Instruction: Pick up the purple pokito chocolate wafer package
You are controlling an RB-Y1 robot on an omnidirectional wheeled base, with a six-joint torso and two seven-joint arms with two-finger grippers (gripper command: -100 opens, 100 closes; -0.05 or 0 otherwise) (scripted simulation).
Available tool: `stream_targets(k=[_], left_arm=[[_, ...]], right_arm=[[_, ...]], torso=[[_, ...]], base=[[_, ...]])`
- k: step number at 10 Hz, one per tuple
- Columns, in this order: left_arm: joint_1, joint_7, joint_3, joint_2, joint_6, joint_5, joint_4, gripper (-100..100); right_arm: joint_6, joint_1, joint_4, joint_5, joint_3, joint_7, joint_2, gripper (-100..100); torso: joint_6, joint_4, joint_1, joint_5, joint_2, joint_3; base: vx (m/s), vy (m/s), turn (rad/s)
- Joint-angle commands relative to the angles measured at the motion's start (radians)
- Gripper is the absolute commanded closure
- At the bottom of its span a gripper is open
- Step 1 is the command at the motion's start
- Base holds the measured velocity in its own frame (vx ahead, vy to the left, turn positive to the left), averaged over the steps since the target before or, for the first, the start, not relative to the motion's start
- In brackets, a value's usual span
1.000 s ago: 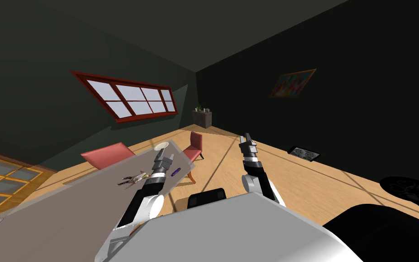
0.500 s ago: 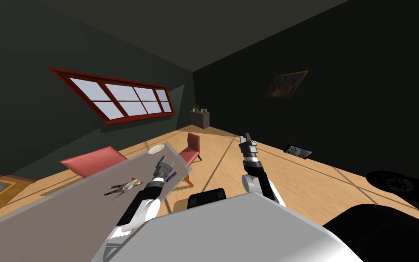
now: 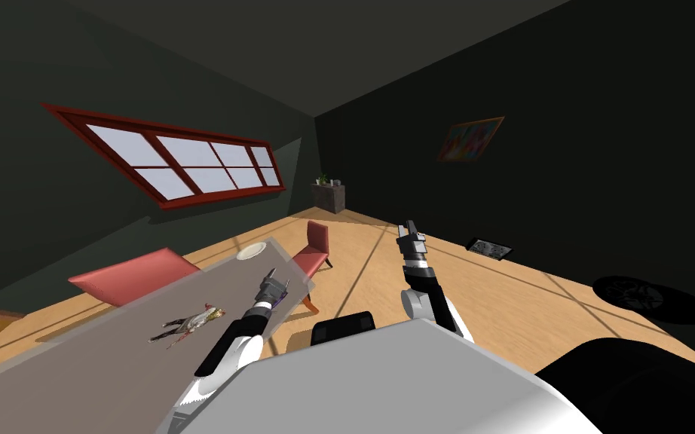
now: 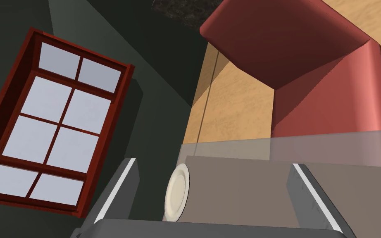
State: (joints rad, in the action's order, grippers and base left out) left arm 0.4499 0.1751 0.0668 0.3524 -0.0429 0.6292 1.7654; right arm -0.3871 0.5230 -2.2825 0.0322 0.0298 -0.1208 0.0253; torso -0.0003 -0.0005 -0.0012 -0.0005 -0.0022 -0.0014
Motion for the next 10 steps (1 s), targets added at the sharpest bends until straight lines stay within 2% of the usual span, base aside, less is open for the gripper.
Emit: stream_targets(k=[1, 2, 3, 5, 6, 7, 8, 10], left_arm=[[-0.003, 0.018, -0.004, 0.026, 0.036, 0.045, -0.050, -100], [-0.004, 0.030, -0.004, 0.044, 0.063, 0.078, -0.076, -100], [-0.004, 0.030, -0.004, 0.044, 0.063, 0.079, -0.093, -100], [-0.007, 0.054, -0.004, 0.080, 0.115, 0.142, -0.166, -100], [-0.007, 0.054, -0.004, 0.080, 0.115, 0.143, -0.180, -100], [-0.009, 0.065, -0.004, 0.099, 0.139, 0.171, -0.212, -100], [-0.009, 0.065, -0.004, 0.099, 0.139, 0.171, -0.223, -100], [-0.013, 0.087, -0.005, 0.136, 0.186, 0.224, -0.292, -100]], right_arm=[[0.000, 0.000, 0.000, 0.000, 0.000, 0.000, 0.000, 0], [0.000, 0.000, 0.000, 0.000, 0.000, 0.000, 0.000, 0], [0.000, 0.000, 0.000, 0.000, 0.000, 0.000, 0.000, 0], [0.000, 0.000, 0.000, 0.000, 0.000, 0.000, 0.000, 0], [0.000, 0.000, 0.000, 0.000, 0.000, 0.000, 0.000, 0], [0.000, 0.000, 0.000, 0.000, 0.000, 0.000, 0.000, 0], [0.000, 0.000, 0.000, 0.000, 0.000, 0.000, 0.000, 0], [0.000, 0.000, 0.000, 0.000, 0.000, 0.000, 0.000, 0]], torso=[[0.000, 0.000, 0.000, 0.000, 0.000, 0.000], [0.000, 0.000, 0.000, 0.000, 0.000, 0.000], [0.000, 0.000, -0.001, 0.000, -0.001, -0.001], [0.000, 0.000, -0.001, 0.000, -0.001, 0.000], [0.000, 0.000, -0.001, 0.000, -0.001, -0.001], [0.000, 0.000, -0.001, 0.000, 0.000, 0.000], [0.000, 0.000, -0.001, 0.000, 0.000, 0.000], [0.000, 0.000, 0.000, 0.000, 0.001, 0.000]], base=[[0.046, -0.026, -0.084], [0.063, -0.032, -0.133], [0.047, -0.023, -0.039], [0.053, -0.032, -0.103], [0.044, -0.021, -0.045], [0.039, -0.025, -0.088], [0.032, -0.012, -0.038], [0.035, -0.017, -0.117]])
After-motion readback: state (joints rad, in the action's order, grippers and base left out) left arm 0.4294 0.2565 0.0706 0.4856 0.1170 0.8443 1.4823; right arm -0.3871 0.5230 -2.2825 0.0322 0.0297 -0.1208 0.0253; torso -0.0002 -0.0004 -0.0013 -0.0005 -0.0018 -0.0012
